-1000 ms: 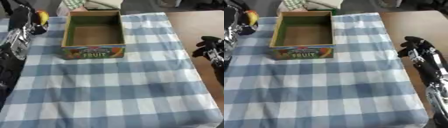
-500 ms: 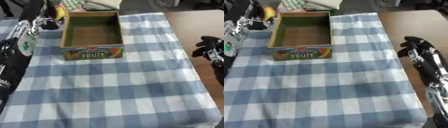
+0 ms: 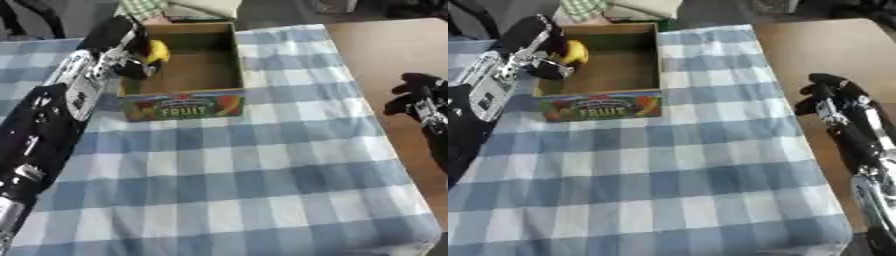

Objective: Pick up objects on the table and place them in the box.

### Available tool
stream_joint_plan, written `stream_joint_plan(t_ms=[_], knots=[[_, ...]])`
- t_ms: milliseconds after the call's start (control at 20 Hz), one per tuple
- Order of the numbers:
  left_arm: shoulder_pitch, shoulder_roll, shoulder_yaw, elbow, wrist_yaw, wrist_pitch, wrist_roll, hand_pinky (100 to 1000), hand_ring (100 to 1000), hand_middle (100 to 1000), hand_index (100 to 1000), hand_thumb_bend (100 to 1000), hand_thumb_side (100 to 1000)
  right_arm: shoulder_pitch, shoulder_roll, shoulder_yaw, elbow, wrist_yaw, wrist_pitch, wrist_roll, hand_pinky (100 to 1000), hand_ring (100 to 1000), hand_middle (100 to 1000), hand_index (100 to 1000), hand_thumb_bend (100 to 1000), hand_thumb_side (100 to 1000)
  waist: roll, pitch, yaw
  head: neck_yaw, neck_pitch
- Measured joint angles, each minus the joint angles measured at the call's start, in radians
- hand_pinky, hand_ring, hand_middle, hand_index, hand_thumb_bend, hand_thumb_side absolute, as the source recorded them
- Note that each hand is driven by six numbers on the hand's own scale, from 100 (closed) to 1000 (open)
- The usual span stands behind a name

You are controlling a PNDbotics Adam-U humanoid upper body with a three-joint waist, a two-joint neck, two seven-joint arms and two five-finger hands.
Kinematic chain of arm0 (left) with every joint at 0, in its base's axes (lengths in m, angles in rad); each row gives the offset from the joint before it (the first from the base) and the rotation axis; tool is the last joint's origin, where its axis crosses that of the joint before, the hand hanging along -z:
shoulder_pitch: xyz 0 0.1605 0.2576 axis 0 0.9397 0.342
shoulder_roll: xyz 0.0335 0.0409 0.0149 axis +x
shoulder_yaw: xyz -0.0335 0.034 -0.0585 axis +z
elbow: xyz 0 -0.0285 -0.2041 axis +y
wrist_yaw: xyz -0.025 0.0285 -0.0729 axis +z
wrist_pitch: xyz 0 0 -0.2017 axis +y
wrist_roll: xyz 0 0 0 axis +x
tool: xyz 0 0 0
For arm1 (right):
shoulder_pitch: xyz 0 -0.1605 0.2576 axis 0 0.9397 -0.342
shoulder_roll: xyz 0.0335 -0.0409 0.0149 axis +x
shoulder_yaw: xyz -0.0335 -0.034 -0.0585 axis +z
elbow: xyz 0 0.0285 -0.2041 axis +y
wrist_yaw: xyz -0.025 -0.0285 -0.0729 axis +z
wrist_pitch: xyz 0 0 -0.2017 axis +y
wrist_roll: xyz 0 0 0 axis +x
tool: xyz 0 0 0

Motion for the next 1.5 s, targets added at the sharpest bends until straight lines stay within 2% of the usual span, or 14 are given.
stream_joint_plan(t_ms=[100,150,250,400,550,600,750,950,1250,1500], knots=[[0.0,-0.001,-0.004,0.001,0.006,-0.016,-0.017,520,445,390,434,507,159,0.0,0.001,0.0,0.0,0.0,0.0,0.0,574,567,602,779,100,469,0.0,0.0,0.0,0.0,0.0],[0.001,-0.003,-0.006,0.001,0.013,-0.024,-0.025,527,456,406,450,576,211,0.0,0.001,0.0,0.0,0.0,0.0,0.0,574,567,602,779,100,469,0.0,0.0,0.001,0.0,0.0],[0.003,-0.006,-0.012,-0.002,0.032,-0.039,-0.041,556,487,462,509,642,279,0.0,0.001,0.0,0.0,0.0,0.0,0.0,574,567,602,779,100,469,0.0,0.0,0.001,0.0,0.0],[0.014,-0.007,-0.022,-0.011,0.051,-0.059,-0.076,602,553,545,614,854,433,0.0,0.001,0.0,0.001,0.0,0.0,0.0,574,567,602,779,100,469,0.0,0.0,0.002,0.0,0.0],[0.027,-0.006,-0.03,-0.035,0.06,-0.076,-0.11,624,586,596,661,930,509,0.0,0.001,0.0,0.001,0.0,0.0,0.0,574,567,602,779,100,469,0.0,0.0,0.005,0.0,0.0],[0.032,-0.006,-0.03,-0.047,0.062,-0.079,-0.117,631,595,609,669,923,547,0.0,0.001,0.0,0.001,0.0,0.0,0.0,574,567,602,779,100,470,0.0,0.0,0.006,0.0,0.0],[0.049,0.005,-0.03,-0.093,0.076,-0.082,-0.128,658,627,653,696,915,574,0.0,0.001,0.0,0.003,0.0,0.0,0.0,574,567,602,779,100,470,0.0,0.0,0.008,-0.002,0.0],[0.099,0.042,-0.01,-0.213,0.141,-0.061,-0.114,660,624,654,694,832,659,0.001,0.001,-0.001,0.006,0.0,0.0,0.0,574,567,602,779,100,471,0.0,0.0,0.018,-0.006,0.0],[0.218,0.098,0.078,-0.431,0.378,0.039,-0.016,638,584,609,665,736,643,0.008,0.001,-0.001,0.006,0.0,-0.001,-0.001,574,567,602,779,100,471,-0.003,-0.005,0.039,-0.015,0.0],[0.358,0.108,0.167,-0.535,0.582,0.119,0.082,619,561,587,650,682,619,0.009,0.001,-0.007,0.006,0.0,-0.003,-0.004,574,567,602,779,100,472,-0.007,-0.006,0.055,-0.024,0.0]])
